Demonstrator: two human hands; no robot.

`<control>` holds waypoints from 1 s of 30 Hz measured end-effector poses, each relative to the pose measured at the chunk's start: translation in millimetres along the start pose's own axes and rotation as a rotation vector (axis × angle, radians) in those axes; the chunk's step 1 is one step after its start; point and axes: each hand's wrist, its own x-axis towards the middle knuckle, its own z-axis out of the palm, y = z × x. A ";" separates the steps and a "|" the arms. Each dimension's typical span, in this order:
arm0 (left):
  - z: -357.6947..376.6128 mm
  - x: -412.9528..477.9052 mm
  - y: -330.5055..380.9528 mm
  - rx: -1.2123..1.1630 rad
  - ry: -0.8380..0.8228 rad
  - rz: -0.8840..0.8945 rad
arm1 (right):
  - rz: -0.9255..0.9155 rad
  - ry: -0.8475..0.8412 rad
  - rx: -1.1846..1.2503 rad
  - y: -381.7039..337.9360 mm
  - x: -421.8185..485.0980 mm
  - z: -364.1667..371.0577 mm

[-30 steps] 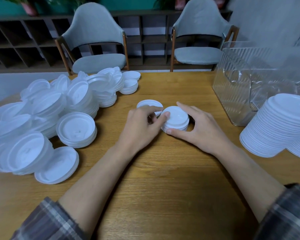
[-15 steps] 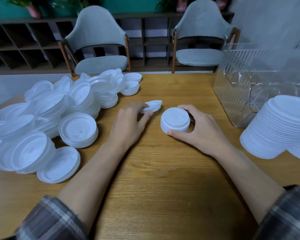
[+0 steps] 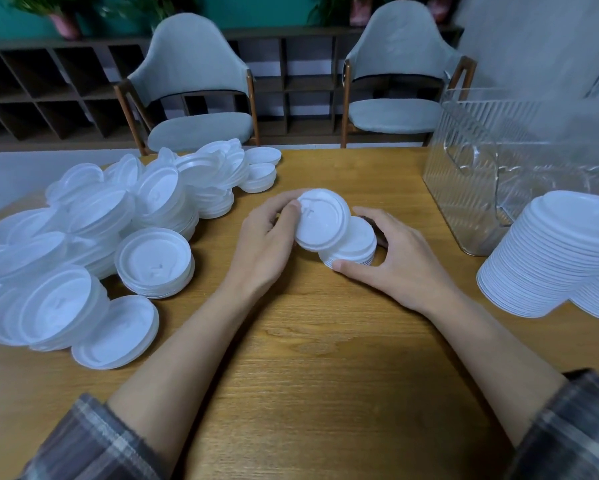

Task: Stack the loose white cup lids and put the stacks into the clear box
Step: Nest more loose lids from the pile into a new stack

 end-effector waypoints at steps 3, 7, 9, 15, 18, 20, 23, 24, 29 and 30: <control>5.5 -1.7 -6.4 0.151 -0.066 -0.022 | -0.060 -0.020 0.022 -1.6 -0.1 0.6; 11.4 -5.6 -9.5 0.158 -0.032 -0.018 | -0.093 -0.014 0.021 -3.5 -1.1 2.4; 12.3 -7.9 -5.0 0.166 -0.002 -0.007 | -0.101 -0.007 0.017 -3.4 -1.2 2.7; 18.9 -16.2 8.5 0.324 0.001 0.020 | -0.108 0.003 0.043 -5.9 -1.6 5.0; 12.5 -13.9 8.3 0.323 -0.050 0.042 | -0.054 -0.026 0.085 -3.8 -0.8 4.7; 7.6 -12.4 8.4 0.262 -0.137 0.069 | -0.026 -0.042 0.102 -2.8 -1.1 3.7; 5.3 -12.1 8.2 0.198 -0.246 0.088 | -0.030 -0.055 0.095 -2.7 -1.9 2.8; 5.0 -12.2 7.6 0.191 -0.262 0.093 | -0.032 -0.059 0.095 -2.2 -1.9 2.7; 4.9 -11.8 6.3 0.152 -0.271 0.080 | -0.058 -0.054 0.068 -1.8 -1.2 3.0; 6.0 -12.7 6.7 0.143 -0.281 0.084 | -0.066 -0.047 0.055 -0.9 -0.9 3.6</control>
